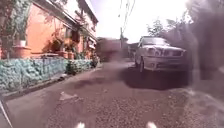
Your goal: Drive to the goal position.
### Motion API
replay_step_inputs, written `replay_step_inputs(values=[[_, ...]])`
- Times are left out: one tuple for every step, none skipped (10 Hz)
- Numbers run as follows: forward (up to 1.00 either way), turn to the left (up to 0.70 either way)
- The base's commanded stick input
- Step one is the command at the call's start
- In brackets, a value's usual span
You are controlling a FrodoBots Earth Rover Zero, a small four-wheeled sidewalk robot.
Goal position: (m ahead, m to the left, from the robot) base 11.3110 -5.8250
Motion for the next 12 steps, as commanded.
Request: replay_step_inputs(values=[[0.70,0.00],[0.70,0.00],[0.70,0.00],[0.70,0.00],[0.70,0.00],[0.70,0.00],[0.70,0.00],[0.70,0.00],[0.70,0.00],[0.70,0.00],[0.70,0.00],[0.70,0.00]])
